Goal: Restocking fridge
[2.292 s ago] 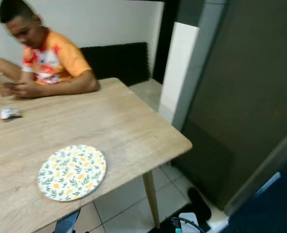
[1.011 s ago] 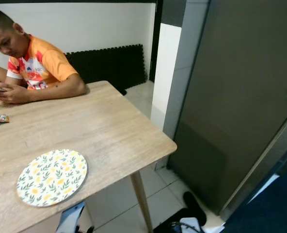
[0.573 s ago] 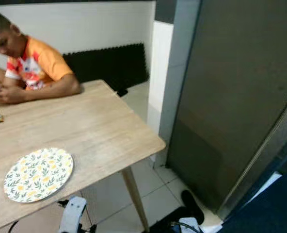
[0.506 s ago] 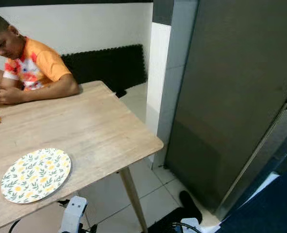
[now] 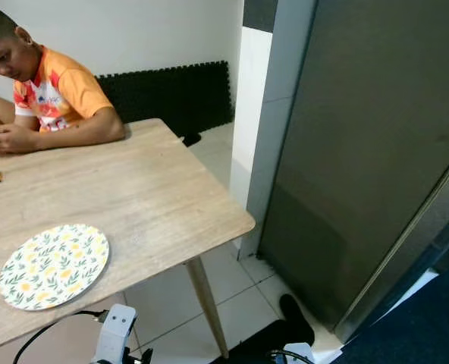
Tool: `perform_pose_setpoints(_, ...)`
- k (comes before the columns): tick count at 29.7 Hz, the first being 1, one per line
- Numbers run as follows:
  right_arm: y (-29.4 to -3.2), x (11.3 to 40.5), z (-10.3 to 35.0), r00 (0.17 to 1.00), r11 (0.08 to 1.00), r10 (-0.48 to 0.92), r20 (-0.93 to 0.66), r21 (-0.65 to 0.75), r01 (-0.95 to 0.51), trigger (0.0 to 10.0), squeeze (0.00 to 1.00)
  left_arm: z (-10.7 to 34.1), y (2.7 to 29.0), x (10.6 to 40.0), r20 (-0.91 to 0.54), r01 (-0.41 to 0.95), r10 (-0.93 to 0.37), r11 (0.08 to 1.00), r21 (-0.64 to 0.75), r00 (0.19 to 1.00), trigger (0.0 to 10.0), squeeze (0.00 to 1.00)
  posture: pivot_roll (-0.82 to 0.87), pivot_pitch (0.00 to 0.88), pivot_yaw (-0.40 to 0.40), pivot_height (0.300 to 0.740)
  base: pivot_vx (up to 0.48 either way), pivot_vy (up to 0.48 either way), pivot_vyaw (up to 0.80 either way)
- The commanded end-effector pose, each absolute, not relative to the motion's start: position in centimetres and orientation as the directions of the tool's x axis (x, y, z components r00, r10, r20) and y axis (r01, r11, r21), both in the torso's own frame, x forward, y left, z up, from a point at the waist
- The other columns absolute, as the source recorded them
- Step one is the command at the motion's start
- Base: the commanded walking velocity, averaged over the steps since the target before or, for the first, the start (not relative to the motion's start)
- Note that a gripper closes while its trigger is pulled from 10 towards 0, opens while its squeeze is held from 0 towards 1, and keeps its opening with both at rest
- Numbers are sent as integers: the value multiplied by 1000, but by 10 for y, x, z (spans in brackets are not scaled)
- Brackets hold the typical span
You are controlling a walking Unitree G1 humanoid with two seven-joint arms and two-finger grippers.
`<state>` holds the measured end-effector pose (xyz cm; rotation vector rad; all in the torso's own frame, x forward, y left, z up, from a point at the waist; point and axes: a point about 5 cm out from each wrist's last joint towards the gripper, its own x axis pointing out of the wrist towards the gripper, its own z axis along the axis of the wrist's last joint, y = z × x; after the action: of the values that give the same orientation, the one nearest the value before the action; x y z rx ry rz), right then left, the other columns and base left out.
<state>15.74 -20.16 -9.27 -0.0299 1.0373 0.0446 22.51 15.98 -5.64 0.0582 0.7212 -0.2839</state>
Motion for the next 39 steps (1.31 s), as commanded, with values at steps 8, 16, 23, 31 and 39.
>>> perform_pose_setpoints(8,-200,162,-91,525,999,26,-851,-1,-52,10000,0,-56,163,226,-661,249,-220,967,-52,718,10000,0,-25,20,-17,734,0,-292,0)
perform_pose_setpoints(16,-199,165,-90,527,999,28,-849,-1,-55,10000,0,-56,164,226,-659,226,-206,973,-55,723,10000,0,-23,17,-19,734,0,-33,0)
perform_pose_setpoints(23,-196,165,-90,527,998,30,-849,1,-55,10000,0,-56,165,227,-661,228,-204,972,-51,722,10000,0,-22,16,-20,734,0,0,0)
perform_pose_setpoints(31,-191,162,-92,522,998,36,-852,4,-63,10000,0,-55,167,228,-655,212,-196,976,-56,729,10000,0,-15,16,-26,734,0,0,0)
perform_pose_setpoints(39,-190,164,-92,522,998,40,-852,4,-69,10000,0,-57,170,225,-663,197,-186,979,-59,725,10000,0,-9,14,-32,734,0,300,0)
